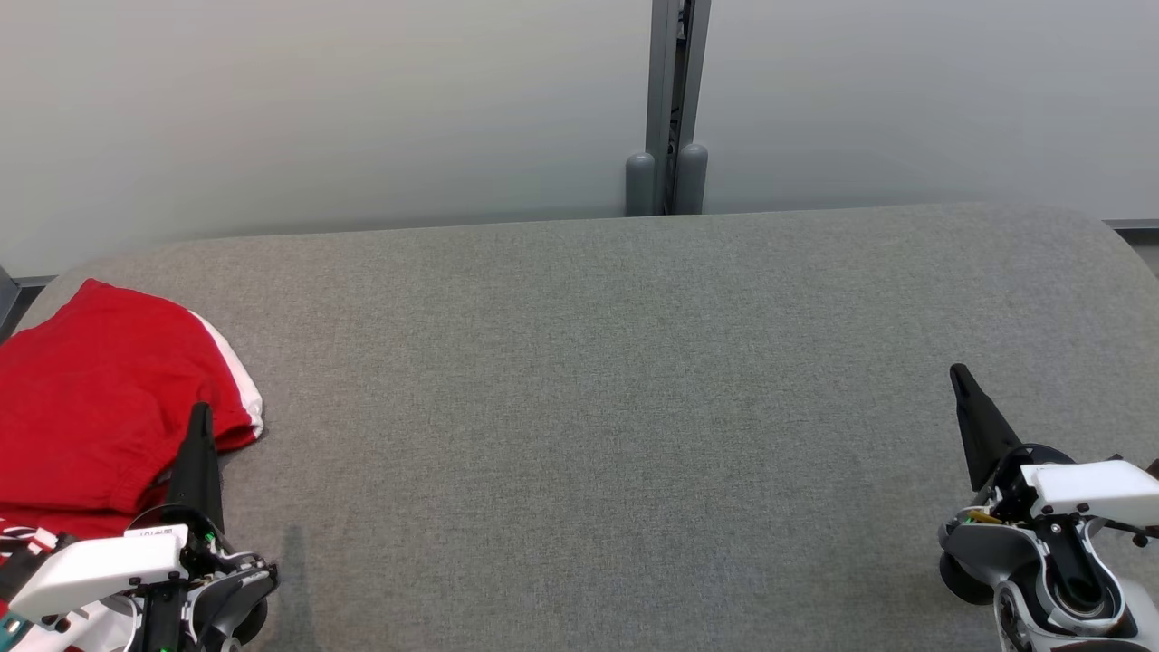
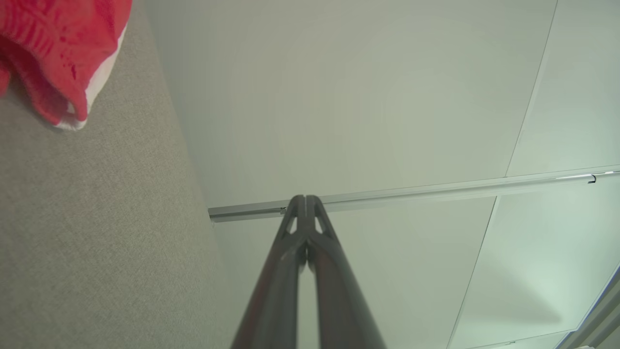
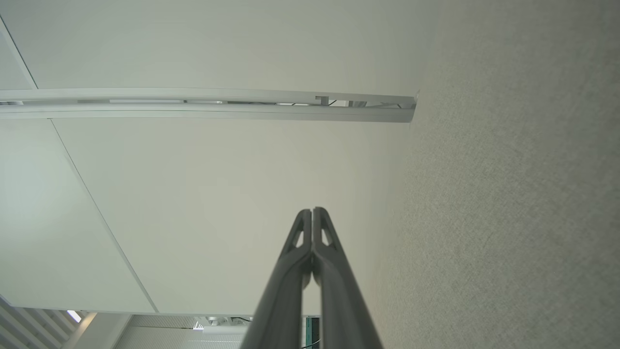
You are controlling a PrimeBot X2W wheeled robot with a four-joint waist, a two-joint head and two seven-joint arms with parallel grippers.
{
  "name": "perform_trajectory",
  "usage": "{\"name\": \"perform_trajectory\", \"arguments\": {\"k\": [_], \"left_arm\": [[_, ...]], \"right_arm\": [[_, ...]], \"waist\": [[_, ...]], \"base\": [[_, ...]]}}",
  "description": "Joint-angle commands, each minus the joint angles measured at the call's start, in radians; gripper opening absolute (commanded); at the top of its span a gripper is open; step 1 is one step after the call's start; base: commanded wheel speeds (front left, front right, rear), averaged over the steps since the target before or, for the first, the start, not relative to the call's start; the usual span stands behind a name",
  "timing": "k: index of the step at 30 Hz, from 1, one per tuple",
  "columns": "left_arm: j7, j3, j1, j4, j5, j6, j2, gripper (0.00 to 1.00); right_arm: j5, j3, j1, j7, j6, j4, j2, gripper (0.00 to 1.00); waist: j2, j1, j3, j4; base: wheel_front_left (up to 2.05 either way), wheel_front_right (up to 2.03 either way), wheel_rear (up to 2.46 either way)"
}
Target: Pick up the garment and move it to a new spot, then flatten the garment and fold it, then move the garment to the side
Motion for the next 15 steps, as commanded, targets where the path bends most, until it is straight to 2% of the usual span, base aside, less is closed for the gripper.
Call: {"name": "perform_trajectory", "arguments": {"k": [1,15], "left_arm": [[0.002,0.002,-0.014,-0.003,0.001,-0.003,0.006,0.00],[0.002,0.002,-0.014,-0.003,0.001,-0.003,0.006,0.00]], "right_arm": [[0.003,-0.004,-0.007,0.003,0.003,-0.001,-0.007,0.00],[0.003,-0.004,-0.007,0.003,0.003,-0.001,-0.007,0.00]], "waist": [[0.0000,0.0000,0.000,0.000],[0.0000,0.0000,0.000,0.000]], "base": [[0.00,0.00,0.00],[0.00,0.00,0.00]]}}
